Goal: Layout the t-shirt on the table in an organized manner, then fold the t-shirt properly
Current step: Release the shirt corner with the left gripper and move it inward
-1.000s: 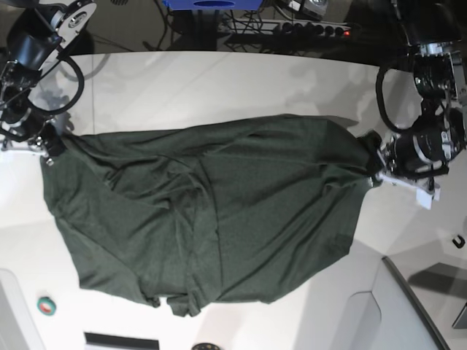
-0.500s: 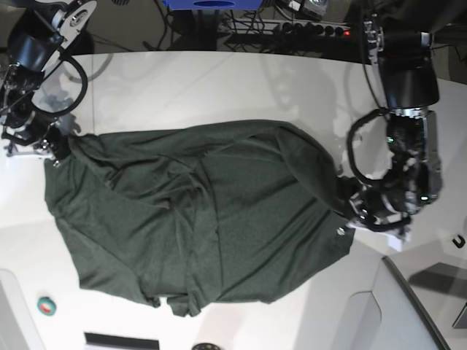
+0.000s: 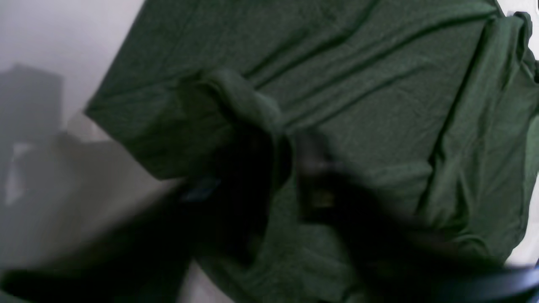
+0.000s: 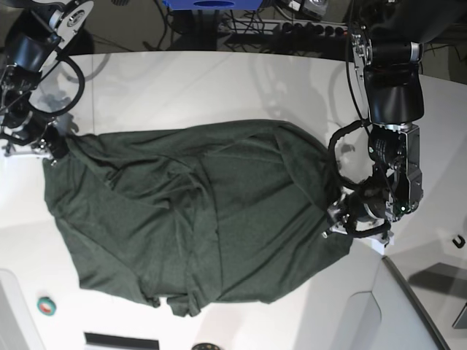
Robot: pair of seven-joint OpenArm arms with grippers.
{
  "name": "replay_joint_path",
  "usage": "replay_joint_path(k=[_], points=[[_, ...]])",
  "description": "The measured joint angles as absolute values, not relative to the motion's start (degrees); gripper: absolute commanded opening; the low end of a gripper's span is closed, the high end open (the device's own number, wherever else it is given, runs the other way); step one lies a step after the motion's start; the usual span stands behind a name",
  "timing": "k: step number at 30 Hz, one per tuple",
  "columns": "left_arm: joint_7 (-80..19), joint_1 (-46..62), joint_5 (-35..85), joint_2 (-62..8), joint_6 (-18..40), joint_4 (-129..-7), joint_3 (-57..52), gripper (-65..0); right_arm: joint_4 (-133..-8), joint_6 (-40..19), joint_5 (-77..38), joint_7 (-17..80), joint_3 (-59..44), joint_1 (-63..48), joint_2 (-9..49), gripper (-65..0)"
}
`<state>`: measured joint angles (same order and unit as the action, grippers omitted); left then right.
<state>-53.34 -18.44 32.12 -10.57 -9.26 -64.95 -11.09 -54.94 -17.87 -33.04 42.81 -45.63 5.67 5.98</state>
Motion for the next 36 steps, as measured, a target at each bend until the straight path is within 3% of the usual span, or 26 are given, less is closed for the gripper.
replay_joint_path(k=[3,5,10,13,19,22,36], points=[[-53.30,-18.59,31.97,-10.61,-9.19,-64.95,-11.16,-10.9,-54.94,-17.87,-33.04,42.85,-45.63,5.67,5.98,-64.5],[-53.30,-18.70,32.03,-10.50,-9.04,-64.97,-11.53,-3.1,-54.94,-17.87,-33.04,42.85,-45.63,5.67,5.98,-64.5],[-53.28,-14.61,32.34,-10.79,-9.04,-72.86,-11.90,-2.1,-54.94,-17.87,-33.06,42.83,-45.63,5.63,6.00,-64.7],[-53.54,-8.88,32.91,-10.17,-8.86,-78.98,-16.49,-10.4,-54.89,-17.87,-33.04,42.83,-45.63,5.63,6.02,-64.7],[-52.62,0.78,37.34,-10.98,-9.06,-83.61,-21.37,-51.7,-54.89,-17.87,-33.47,42.57,-45.63,5.15,6.15,-64.7],[-47.97,3.38,38.44,-10.50,-8.99,-82.37,-20.62,-65.0,-54.89,-18.00,-33.47,42.72,-45.63,5.17,6.15,-64.7],[-45.71,1.91,38.15,-12.10,-9.13,-75.88,-12.88,-65.0,-54.89,-18.00,-33.47,42.61,-45.63,5.15,6.15,-64.7]])
